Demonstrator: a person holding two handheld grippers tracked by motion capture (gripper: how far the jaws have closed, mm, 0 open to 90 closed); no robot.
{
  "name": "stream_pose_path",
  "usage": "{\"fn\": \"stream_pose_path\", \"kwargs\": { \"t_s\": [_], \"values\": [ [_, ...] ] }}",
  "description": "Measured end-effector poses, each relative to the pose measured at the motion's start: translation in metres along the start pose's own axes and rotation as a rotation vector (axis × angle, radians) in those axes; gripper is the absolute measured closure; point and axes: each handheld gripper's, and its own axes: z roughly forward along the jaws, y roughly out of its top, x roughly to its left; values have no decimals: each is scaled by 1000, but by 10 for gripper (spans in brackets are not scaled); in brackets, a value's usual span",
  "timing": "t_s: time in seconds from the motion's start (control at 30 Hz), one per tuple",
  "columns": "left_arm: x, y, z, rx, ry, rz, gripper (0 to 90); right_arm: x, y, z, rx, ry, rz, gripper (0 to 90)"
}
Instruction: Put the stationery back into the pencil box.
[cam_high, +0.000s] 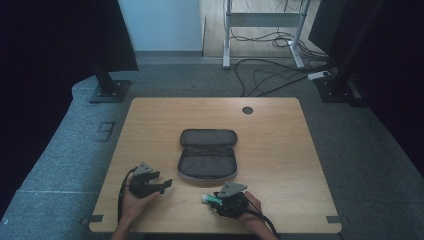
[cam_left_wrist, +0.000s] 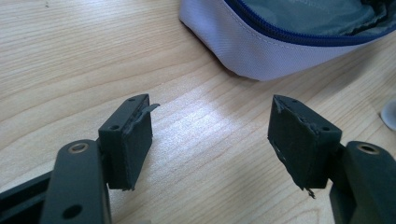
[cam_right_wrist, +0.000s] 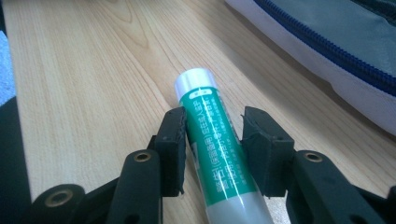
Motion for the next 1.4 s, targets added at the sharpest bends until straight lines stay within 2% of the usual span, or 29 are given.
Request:
{"fn": "stream_pose_path", "kwargs": {
  "t_s": [0.7, 0.83, 1.0, 1.4],
  "values": [
    [0, -1, 2, 6, 3, 2, 313, -8, -2, -1, 30, -1, 20, 648],
    [2, 0, 0, 0, 5, -1, 314, -14, 1, -10, -8, 11, 49, 649],
    [2, -1, 0, 5, 9, -2, 314, -19, 5, -24, -55, -10, 60, 649],
    [1, -1, 2, 12, 13, 1, 315, -23, 18, -34, -110, -42, 70, 649]
  ]
}}
